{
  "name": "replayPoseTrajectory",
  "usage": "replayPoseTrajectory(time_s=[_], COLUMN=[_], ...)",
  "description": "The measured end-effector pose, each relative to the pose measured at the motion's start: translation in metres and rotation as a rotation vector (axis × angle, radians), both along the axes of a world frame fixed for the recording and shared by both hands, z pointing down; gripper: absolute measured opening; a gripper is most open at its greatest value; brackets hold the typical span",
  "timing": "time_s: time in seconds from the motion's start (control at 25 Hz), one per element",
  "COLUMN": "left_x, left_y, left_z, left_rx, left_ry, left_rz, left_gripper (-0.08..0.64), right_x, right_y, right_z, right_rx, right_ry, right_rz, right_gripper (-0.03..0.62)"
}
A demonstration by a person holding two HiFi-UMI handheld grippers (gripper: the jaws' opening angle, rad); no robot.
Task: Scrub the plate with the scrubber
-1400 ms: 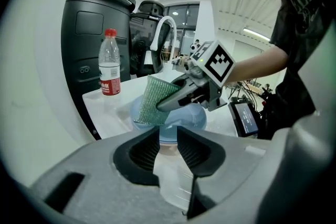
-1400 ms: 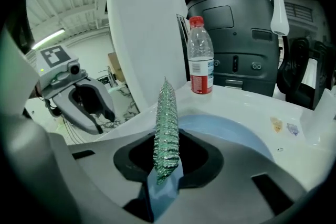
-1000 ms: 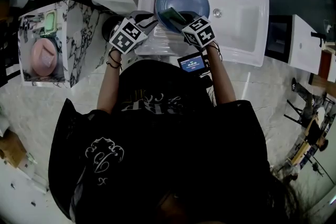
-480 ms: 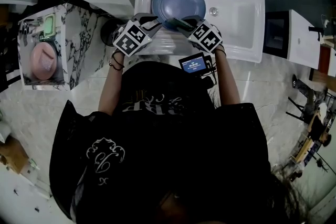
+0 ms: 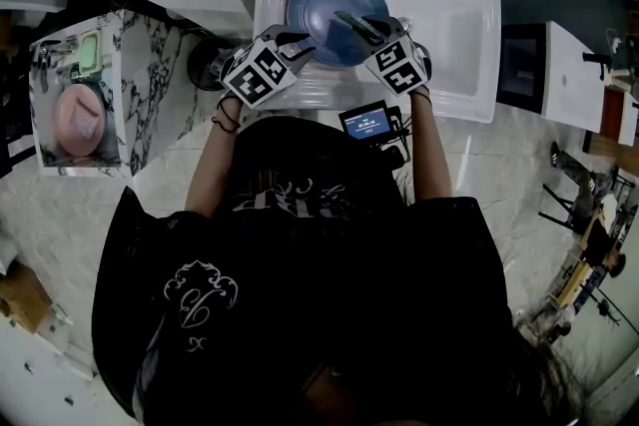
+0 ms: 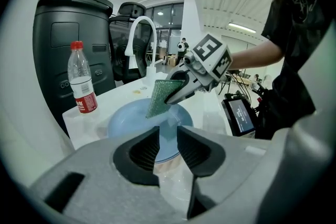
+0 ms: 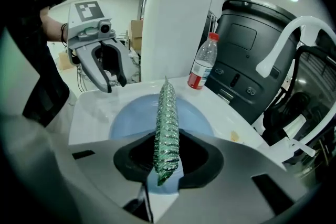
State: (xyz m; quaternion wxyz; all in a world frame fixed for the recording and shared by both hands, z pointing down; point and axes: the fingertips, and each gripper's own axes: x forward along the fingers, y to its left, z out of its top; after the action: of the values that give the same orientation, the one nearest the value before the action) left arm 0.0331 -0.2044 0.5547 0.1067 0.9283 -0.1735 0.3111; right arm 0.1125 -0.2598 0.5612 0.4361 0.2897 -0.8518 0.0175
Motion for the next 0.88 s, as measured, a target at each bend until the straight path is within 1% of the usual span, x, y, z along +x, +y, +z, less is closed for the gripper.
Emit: replayPoseTrajectory(time_s=[0.2, 0.44, 0.52, 0.64, 0.68, 0.88], left_x=[0.002, -0.001, -0.002, -0.003, -0.003, 0.003], left_y=[-0.005, -0.013, -0.014, -0.014, -0.014, -0.013], left_z=[0.002, 0.006, 0.008, 0.011, 0.012, 0.014], left_rx=[-0.006, -0.018, -0.023, -0.033, -0.036, -0.042], left_ry=[0.001, -0.005, -0.007, -0.011, -0.014, -0.010], left_rz=[0.025, 0.043, 0.051, 0.067, 0.075, 0.111], left_gripper=[0.115, 0.115, 0.115, 0.115, 0.115, 0.115], right_x=[0.010, 0.012, 0.013, 0.018, 0.018, 0.018], right_y=[-0.028, -0.057, -0.065, -0.081, -0.085, -0.089], right_z=[0.002, 0.007, 0.012, 0.016, 0.017, 0.024], right_rx=[0.060, 0.120, 0.139, 0.180, 0.184, 0.136], right_ry=[0.050, 0.118, 0.176, 0.301, 0.318, 0.284], right_rz=[0.054, 0.041, 0.013, -0.055, -0.067, -0.082], right_gripper=[0.086, 0.086, 0.086, 0.086, 0.086, 0.086])
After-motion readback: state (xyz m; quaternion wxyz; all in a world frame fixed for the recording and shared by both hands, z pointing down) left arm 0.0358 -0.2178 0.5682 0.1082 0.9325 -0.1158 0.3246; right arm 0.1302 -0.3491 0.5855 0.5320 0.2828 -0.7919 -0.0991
